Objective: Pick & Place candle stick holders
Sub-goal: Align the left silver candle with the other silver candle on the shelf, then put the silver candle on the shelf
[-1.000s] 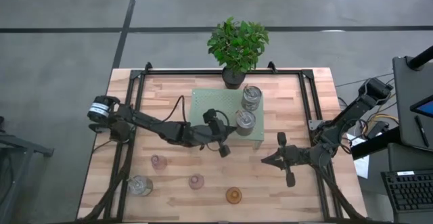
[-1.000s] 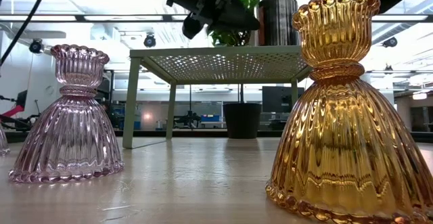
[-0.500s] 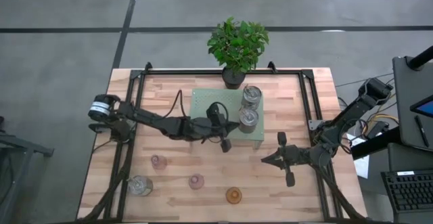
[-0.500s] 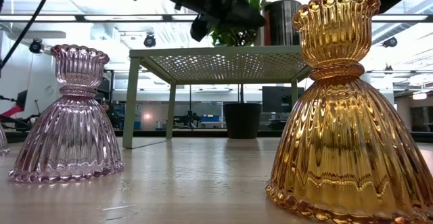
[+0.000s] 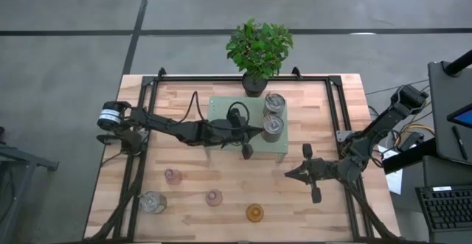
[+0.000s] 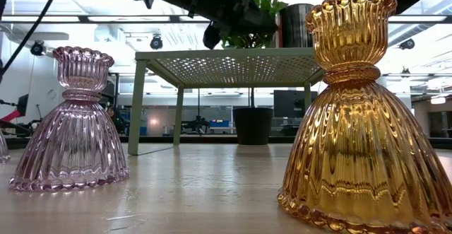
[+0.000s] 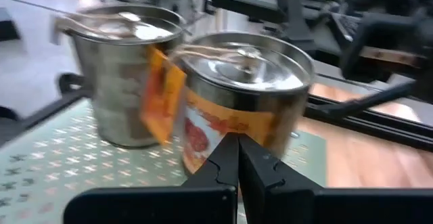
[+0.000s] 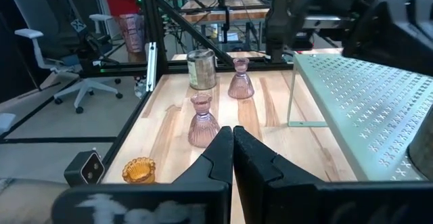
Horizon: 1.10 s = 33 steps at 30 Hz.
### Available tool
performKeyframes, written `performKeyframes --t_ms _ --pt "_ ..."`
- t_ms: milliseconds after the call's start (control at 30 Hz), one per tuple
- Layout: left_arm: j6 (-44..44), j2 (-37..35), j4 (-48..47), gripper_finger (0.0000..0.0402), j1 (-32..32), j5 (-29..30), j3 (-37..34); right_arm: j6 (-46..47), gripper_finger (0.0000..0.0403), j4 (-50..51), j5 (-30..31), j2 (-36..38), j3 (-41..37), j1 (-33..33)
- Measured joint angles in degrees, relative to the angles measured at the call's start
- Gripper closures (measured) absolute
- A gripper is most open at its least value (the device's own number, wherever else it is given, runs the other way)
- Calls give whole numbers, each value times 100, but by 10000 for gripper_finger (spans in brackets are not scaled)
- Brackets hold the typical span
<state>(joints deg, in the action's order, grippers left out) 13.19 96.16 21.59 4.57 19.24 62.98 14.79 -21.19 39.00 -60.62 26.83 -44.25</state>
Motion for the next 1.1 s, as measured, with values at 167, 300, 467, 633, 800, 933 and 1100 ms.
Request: performKeyframes --t_ms 167,300,467,633,800,933,1100 --pt "226 -215 -502 401 183 -833 0 -25 394 -1 2 0 -2 0" --pt "566 -692 -1392 401 461 -1219 0 -20 394 91 4 -2 -15 0" --pt "980 -1471 -2797 401 1092 -1427 -9 4 394 103 13 -2 -35 2" --pt "1239 -2253 -3857 401 2022 -1220 -31 48 394 134 12 -2 -39 18" --pt "2452 -2690 -4563 401 2949 -798 -44 36 394 136 11 -2 -41 61" --pt "3557 -2610 -4599 397 3567 -764 -118 31 394 131 11 -2 -41 76" --pt "4842 -2233 -4932 367 3868 -557 -129 135 394 129 9 -2 -41 76"
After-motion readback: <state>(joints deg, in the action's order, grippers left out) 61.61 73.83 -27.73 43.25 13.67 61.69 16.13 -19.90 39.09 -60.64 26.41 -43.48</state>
